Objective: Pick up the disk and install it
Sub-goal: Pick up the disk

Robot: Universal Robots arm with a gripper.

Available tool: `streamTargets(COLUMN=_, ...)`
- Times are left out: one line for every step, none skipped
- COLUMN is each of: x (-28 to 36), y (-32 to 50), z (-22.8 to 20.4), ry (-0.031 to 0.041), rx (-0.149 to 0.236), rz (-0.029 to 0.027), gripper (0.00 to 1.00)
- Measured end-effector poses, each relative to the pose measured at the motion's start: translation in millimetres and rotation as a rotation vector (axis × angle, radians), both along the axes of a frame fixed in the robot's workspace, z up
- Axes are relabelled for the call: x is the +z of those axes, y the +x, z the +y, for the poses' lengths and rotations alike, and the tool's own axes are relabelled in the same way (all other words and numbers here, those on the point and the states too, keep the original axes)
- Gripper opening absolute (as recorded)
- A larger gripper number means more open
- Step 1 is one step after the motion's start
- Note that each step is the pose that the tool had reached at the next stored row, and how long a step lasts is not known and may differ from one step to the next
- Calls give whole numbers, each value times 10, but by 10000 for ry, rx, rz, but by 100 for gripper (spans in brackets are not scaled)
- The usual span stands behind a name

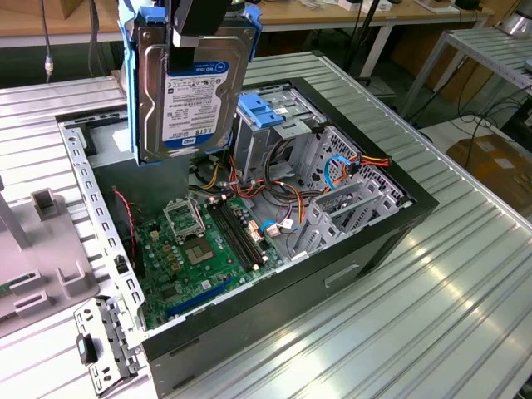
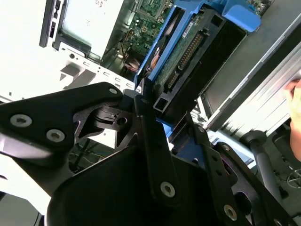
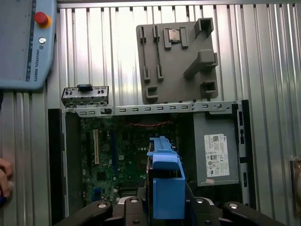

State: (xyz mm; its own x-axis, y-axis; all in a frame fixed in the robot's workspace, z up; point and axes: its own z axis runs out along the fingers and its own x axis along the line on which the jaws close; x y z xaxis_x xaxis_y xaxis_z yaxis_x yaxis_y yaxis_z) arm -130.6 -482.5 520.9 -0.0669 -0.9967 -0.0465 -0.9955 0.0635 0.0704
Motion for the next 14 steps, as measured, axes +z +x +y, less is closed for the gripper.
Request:
streamTargets(x=-1, y=15, z=-8, ry=0, rx=0, rz=3, gripper=37)
streamTargets(x=-1, y=28, z=-15, ry=0, rx=-1, rz=5, gripper=37)
streamTargets(x=-2, y=41, z=-21, ry=0, rx=0, rz=7, gripper=37)
streamTargets(x=-3, y=58, z=-30, ry=0, rx=-1, rz=11, gripper=37)
streamTargets(x=-3, y=68, z=-35, ry=-1, rx=-1, rz=13, gripper=37)
streamTargets(x=-4, y=77, z=-39, ry=0, rx=-1, rz=14, gripper=37)
streamTargets(x=-4, y=89, z=-45, ry=0, rx=0, rz=17, gripper=37)
streamTargets(x=-4, y=97, z=-50, ry=0, rx=0, rz=18, gripper=37)
streamTargets(x=-6, y=114, z=-59, ry=0, rx=-1, rz=21, gripper=37)
streamTargets(x=-6, y=130, z=-67, ry=0, rx=0, rz=25, gripper=37)
streamTargets(x=-7, y=138, z=-72, ry=0, rx=0, rz=26, gripper=37)
streamTargets(x=-8, y=157, z=-81, ry=1, rx=0, rz=30, gripper=37)
streamTargets(x=-9, y=174, z=-91, ry=0, rx=-1, rz=33, gripper=37)
streamTargets(x=-10, y=195, z=-103, ry=0, rx=-1, rz=37, gripper=37)
